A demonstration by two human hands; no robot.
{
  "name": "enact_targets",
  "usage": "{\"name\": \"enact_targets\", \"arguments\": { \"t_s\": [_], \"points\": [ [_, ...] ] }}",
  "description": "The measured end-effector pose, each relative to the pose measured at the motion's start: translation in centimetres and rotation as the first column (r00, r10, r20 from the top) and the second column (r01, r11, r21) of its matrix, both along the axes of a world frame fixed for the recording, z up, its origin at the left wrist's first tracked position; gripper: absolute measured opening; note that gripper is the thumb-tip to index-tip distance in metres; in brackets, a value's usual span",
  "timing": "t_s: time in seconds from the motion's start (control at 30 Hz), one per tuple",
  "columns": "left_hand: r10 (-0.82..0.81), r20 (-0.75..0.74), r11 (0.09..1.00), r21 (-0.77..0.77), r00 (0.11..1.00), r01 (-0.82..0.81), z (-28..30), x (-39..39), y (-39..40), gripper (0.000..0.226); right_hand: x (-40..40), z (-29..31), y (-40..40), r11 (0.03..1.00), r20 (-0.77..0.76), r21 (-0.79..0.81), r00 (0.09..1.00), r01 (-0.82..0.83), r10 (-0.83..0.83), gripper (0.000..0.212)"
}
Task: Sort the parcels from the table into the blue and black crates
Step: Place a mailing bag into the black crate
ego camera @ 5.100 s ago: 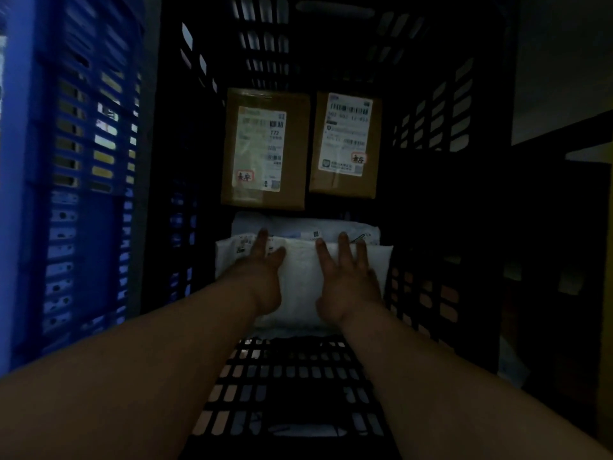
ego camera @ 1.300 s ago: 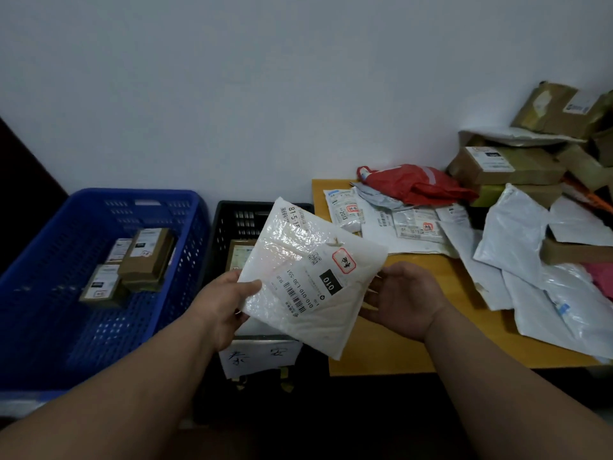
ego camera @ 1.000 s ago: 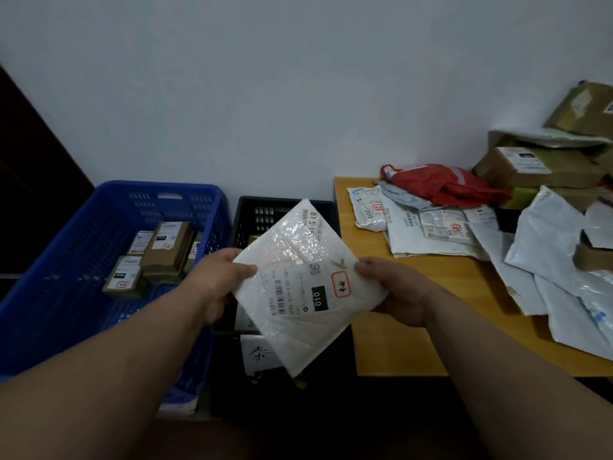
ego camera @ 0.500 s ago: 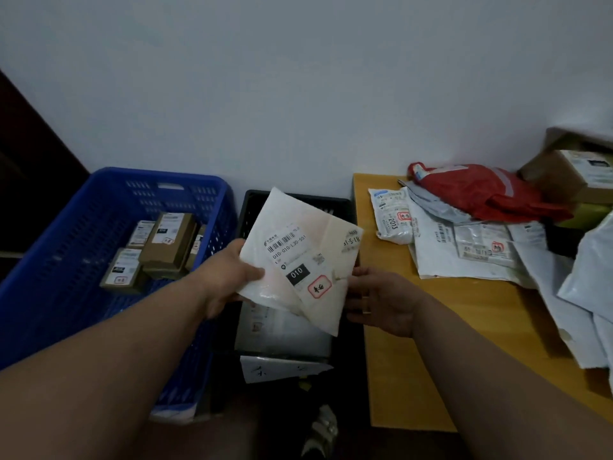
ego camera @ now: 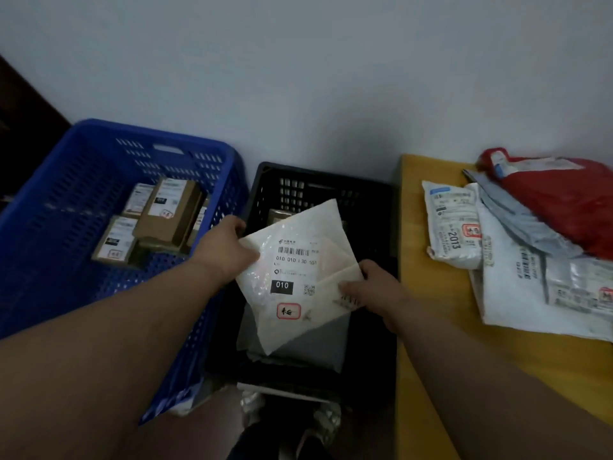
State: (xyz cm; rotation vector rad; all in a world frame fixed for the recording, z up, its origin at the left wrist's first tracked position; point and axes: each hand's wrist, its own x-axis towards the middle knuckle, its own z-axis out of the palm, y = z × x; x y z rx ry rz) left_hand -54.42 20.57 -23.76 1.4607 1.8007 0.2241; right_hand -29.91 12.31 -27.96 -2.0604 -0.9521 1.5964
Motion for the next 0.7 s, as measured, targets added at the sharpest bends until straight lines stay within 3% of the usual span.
{"name": "enact_targets", "arguments": {
  "t_s": [0.1, 0.17, 0.27, 0.37, 0.53, 0.7],
  "points": [
    [-0.01, -0.029, 1.0, 0.029, 1.0, 0.011, -4.8, 0.3, 0.9, 0.062, -1.8, -4.3, -0.1, 0.991, 0.056, -0.127, 0.998, -0.034, 0.041, 0.028],
    [-0.172, -0.084, 0.985, -0.031, 0.982, 0.17, -8.3, 0.7, 0.8, 0.061, -3.1, -7.4, -0.6, 0.979, 0.055, -0.201, 0.998, -0.025, 0.036, 0.038],
    [-0.48, -0.177, 0.876, -0.144, 0.859, 0.46, -13.6, 1.0, 0.1, 0.059, -5.0, -12.6, -1.7, 0.958, 0.066, -0.285, 0.998, 0.021, -0.002, 0.042],
    [-0.655, -0.254, 0.755, -0.259, 0.712, 0.603, -18.4, 1.3, -0.4, 0.059, -6.4, -17.5, -2.7, 0.921, 0.063, -0.389, 0.998, 0.011, 0.015, 0.041],
    [-0.755, -0.268, 0.649, -0.434, 0.599, 0.625, -25.1, 1.6, -0.9, 0.061, -8.2, -23.5, -3.8, 0.855, 0.081, -0.519, 0.995, -0.014, 0.066, 0.048],
    [-0.79, -0.272, 0.586, -0.597, 0.55, 0.548, -28.6, 0.7, -1.7, 0.089, -9.4, -25.4, -4.2, 0.819, 0.075, -0.57, 0.988, -0.067, 0.133, 0.084]
  ]
}}
